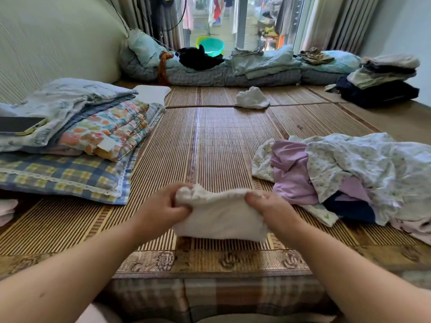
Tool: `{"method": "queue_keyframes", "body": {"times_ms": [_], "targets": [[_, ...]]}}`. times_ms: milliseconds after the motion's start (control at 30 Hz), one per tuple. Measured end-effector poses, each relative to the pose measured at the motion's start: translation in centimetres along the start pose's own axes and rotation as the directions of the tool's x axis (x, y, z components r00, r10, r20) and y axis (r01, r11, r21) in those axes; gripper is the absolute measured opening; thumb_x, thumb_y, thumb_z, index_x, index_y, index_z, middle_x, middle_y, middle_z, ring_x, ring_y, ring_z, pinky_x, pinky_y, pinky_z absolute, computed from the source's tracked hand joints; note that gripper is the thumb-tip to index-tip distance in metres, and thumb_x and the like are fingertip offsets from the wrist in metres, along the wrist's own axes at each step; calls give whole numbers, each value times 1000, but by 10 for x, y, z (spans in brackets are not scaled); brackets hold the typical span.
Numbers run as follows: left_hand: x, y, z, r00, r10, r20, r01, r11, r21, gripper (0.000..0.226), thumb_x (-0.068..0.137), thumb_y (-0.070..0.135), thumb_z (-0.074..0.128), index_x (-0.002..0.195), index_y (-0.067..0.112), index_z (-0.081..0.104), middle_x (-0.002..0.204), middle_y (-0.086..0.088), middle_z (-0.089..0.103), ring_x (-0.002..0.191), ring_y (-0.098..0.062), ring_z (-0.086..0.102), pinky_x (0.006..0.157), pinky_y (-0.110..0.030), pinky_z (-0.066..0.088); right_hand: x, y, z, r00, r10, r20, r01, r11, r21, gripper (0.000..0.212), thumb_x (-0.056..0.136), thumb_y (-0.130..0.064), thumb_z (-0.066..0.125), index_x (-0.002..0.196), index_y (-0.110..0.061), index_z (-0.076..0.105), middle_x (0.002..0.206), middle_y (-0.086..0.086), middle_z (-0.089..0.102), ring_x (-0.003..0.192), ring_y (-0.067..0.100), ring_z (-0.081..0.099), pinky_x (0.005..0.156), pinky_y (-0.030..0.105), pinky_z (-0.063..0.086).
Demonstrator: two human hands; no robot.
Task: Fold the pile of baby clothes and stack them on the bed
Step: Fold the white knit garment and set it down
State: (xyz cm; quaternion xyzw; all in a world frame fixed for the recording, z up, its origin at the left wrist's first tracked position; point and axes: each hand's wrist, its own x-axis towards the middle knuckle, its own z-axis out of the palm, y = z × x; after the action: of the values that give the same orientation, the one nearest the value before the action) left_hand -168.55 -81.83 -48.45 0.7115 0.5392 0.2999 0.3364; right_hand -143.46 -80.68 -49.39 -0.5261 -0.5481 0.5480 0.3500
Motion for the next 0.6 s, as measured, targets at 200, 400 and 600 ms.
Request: {"method": "queue_keyframes", "body": {"times_ms": [200,400,600], "targets": [[59,-9,21,926,-355,-130,369,924,99,77,87,28,65,150,25,21,142,-9,44,117,-24,53,90,-37,50,48,0,-7,968,-23,-252,-101,877,-469,65,91,-41,58,147,-20,31,143,7,46,124,26,49,100,44,45],[44,-22,42,927,-74,368,-215,699,682,72,89,65,39,146,52,-5,156,14,-20,144,-14,-20,117,-49,-7,16,18,10,978,-86,192,209,313,-926,73,86,-59,53,148,-42,19,159,-9,18,145,17,18,118,45,17],[67,-42,39,942,-144,303,-154,617,772,81,84,56,45,145,52,-8,160,8,-14,147,-19,-13,119,-51,1,63,25,23,968,-5,251,247,200,-948,71,91,-50,41,150,-42,3,162,-3,-1,148,24,-5,119,49,7]]}}
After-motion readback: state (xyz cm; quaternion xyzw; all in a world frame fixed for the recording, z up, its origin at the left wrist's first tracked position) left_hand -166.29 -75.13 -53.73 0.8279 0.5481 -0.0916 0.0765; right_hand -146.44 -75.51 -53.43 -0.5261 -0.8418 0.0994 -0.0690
